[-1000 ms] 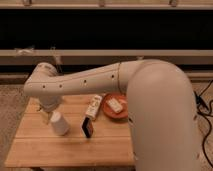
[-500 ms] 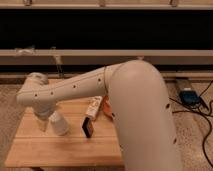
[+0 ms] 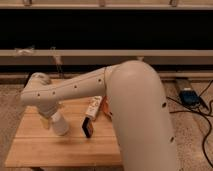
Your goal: Place the ceramic cup over the eraser
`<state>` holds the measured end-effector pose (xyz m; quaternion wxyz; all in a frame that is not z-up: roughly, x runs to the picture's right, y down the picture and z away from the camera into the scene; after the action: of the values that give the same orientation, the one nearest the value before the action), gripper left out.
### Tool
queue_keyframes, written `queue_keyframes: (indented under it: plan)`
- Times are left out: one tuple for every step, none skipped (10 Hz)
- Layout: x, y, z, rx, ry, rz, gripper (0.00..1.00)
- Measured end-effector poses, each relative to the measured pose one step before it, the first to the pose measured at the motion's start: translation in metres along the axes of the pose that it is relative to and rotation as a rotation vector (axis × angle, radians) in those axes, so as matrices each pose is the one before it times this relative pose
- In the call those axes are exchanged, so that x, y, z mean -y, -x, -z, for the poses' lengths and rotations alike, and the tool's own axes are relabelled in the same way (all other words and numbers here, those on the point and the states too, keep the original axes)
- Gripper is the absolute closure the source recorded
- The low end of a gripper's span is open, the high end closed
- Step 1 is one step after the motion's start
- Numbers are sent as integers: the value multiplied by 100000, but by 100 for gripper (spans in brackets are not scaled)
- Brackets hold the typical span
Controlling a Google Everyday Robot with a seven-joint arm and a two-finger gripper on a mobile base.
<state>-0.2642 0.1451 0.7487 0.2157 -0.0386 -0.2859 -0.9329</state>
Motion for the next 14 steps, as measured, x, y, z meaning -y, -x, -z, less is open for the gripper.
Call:
queue_keyframes:
  plan:
    - [-60, 37, -174, 386, 242, -16, 20]
    - [-1, 2, -224, 305, 52, -60, 20]
    - [-117, 115, -177, 290, -4, -347, 20]
    - [-41, -26, -96, -207, -349, -321, 20]
    - [2, 29, -165, -96, -988, -684, 20]
    - [-79, 105, -199, 139, -974, -760, 20]
    - [3, 39, -173, 244, -635, -402, 20]
    - [122, -28, -246, 353, -643, -189, 20]
    - [19, 8, -150, 228, -329, -183, 20]
    - [-54, 42, -204, 291, -360, -339, 20]
    - [-89, 125, -220, 611, -65, -229, 20]
    - [54, 15, -180, 504, 31, 104, 20]
    - [102, -18, -123, 410, 212, 286, 20]
    - [120, -60, -89, 136, 84, 240, 20]
